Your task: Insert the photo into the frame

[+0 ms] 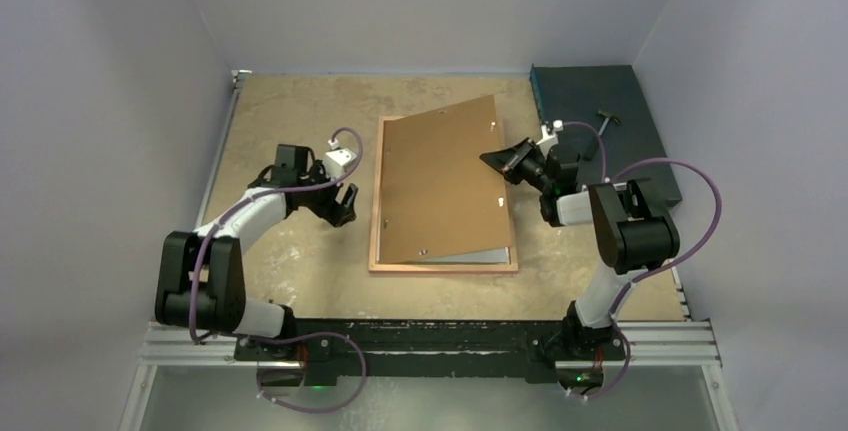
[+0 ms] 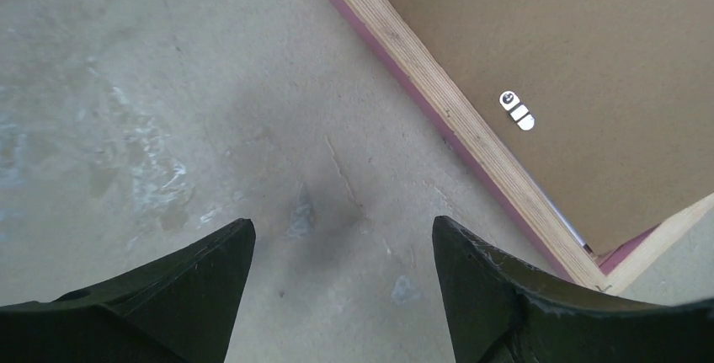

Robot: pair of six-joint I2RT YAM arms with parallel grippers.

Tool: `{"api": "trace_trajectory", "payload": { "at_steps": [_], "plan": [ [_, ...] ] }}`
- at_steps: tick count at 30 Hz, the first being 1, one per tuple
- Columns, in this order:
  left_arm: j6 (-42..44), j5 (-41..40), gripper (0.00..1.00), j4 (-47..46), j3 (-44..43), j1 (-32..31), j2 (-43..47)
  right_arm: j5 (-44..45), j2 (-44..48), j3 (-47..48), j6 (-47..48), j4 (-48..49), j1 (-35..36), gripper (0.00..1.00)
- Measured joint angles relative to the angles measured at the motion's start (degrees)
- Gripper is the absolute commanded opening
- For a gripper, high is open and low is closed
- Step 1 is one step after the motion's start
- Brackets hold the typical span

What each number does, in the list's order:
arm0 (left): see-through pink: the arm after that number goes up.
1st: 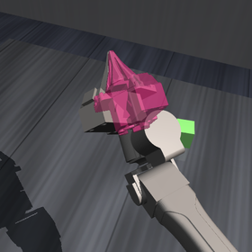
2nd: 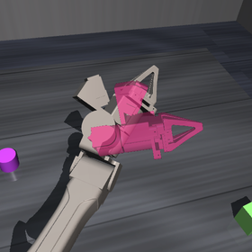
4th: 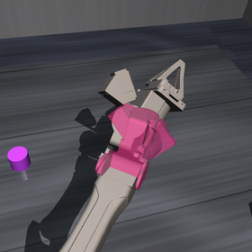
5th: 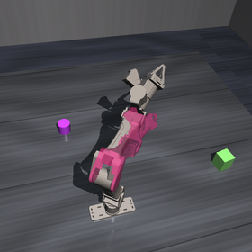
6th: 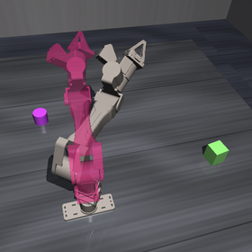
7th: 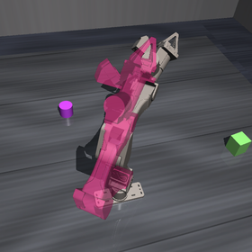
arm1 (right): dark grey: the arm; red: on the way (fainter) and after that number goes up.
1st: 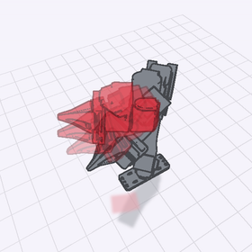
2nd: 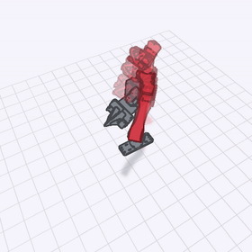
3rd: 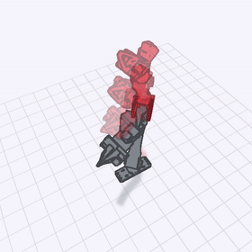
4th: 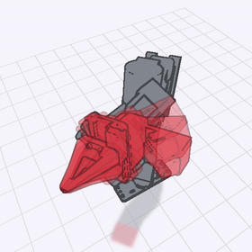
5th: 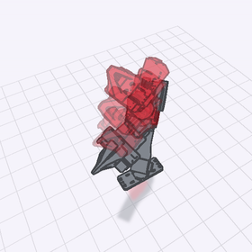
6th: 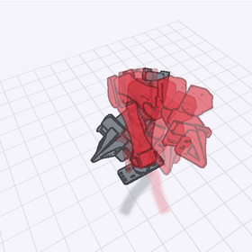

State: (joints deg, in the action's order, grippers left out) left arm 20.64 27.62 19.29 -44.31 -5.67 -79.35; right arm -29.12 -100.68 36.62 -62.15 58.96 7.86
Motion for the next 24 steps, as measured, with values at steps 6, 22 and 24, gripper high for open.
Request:
{"api": "trace_trajectory", "payload": {
  "at_steps": [6,22,24],
  "plan": [
    [-0.1,-2.0,0.72,-5.6,1.4,-3.6,-7.8,-0.2,-4.0,-0.7,-2.8,4.3,0.0,0.00],
    [-0.1,-5.2,0.70,-12.8,1.4,-6.4,-10.9,5.4,-3.7,-2.8,-4.6,5.8,3.2,0.02],
    [-0.1,-5.6,0.70,-12.8,1.4,-6.4,-10.9,6.3,-2.5,-2.2,-3.1,3.0,3.7,0.08]
  ]
}}
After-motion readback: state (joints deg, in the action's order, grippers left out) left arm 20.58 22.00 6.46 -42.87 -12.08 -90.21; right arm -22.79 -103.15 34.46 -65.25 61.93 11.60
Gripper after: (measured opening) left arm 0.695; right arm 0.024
